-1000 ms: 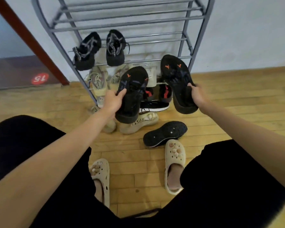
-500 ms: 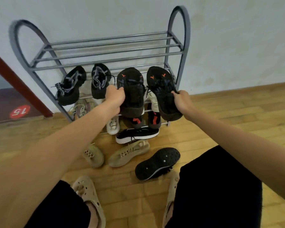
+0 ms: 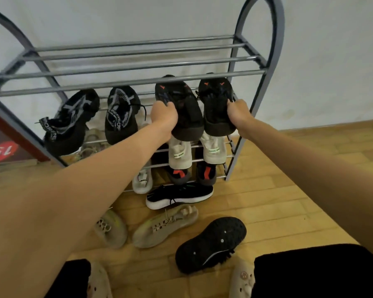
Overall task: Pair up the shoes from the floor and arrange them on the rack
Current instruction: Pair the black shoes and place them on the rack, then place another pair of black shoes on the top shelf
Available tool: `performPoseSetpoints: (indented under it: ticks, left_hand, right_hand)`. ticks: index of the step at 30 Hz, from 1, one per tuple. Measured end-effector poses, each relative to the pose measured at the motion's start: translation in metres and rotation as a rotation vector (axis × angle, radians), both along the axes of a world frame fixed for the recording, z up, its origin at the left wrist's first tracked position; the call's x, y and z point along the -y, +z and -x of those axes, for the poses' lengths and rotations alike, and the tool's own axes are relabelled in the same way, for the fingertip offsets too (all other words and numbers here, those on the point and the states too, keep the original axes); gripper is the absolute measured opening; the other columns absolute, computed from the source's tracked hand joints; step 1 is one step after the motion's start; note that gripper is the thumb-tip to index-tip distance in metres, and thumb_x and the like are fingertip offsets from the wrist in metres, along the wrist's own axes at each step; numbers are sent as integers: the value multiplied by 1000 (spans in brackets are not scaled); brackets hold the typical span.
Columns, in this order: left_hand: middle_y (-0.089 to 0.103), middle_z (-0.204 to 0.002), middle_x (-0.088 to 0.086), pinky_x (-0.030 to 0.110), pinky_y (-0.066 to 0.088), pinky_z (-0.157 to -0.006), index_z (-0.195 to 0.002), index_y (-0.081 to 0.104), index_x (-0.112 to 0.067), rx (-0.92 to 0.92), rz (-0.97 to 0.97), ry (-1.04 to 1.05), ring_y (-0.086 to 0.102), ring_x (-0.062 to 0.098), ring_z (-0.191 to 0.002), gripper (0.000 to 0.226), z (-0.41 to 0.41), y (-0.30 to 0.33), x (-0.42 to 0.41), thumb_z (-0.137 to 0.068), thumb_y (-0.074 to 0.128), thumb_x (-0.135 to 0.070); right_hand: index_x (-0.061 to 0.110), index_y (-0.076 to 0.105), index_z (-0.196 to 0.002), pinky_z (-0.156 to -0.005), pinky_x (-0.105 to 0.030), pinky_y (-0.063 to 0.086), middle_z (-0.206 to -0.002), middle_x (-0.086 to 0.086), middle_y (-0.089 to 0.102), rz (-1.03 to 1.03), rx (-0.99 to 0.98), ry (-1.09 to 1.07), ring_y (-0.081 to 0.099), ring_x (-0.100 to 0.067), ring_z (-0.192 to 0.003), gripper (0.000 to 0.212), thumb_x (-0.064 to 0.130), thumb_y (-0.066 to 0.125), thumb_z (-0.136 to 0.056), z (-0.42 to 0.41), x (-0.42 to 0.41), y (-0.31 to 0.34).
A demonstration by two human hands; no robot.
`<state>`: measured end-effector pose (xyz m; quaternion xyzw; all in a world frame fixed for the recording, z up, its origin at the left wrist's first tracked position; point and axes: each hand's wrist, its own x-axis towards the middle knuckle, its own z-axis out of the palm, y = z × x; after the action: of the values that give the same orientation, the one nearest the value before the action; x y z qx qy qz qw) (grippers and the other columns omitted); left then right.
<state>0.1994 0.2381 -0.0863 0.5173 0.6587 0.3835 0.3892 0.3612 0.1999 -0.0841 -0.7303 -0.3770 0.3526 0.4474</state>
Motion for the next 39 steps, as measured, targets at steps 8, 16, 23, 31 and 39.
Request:
performPoseSetpoints:
  ticks: [8, 16, 23, 31, 39]
  left_hand:
    - [58, -124, 15, 35, 46, -88, -127, 51, -4, 120, 127, -133, 56, 28, -111, 33, 9, -19, -30, -97, 38, -9]
    - [62, -94, 10, 31, 44, -73, -104, 64, -5, -84, -65, -218, 59, 23, -90, 27, 27, -42, 3, -95, 40, -13]
    - [65, -102, 8, 45, 53, -90, -90, 57, -23, -133, 35, -226, 63, 28, -99, 17, 58, -64, 74, -96, 41, -19]
    - [65, -115, 10, 35, 49, -88, -114, 61, -10, -393, 318, -384, 61, 27, -103, 25, 110, -177, 163, -92, 51, -14]
    - [39, -143, 16, 42, 40, -105, -138, 38, -5, -640, 427, -726, 41, 34, -130, 72, 101, -272, 218, -79, 74, -27]
  right_hand:
    - [1, 49, -122, -67, -25, 42, -97, -10, 52, 15, 4, -10, 52, -19, -88, 31, 19, 32, -103, 2, -18, -13]
    - [0, 46, -131, -104, -44, 42, -132, -21, 48, -99, 408, 16, 46, -35, -123, 41, 23, 38, -98, 35, 28, -34]
    - [-2, 23, -145, -115, -41, 28, -146, -24, 28, -168, 643, 99, 28, -36, -137, 65, 9, 51, -87, 63, 105, -72]
    - [1, 31, -137, -95, -42, 40, -137, -21, 32, 314, 953, 800, 37, -41, -124, 59, 1, 53, -83, 73, 180, -181]
    - [-2, 27, -138, -105, -46, 33, -141, -26, 28, 712, 627, 667, 29, -45, -131, 54, 10, 52, -91, 66, 219, -259]
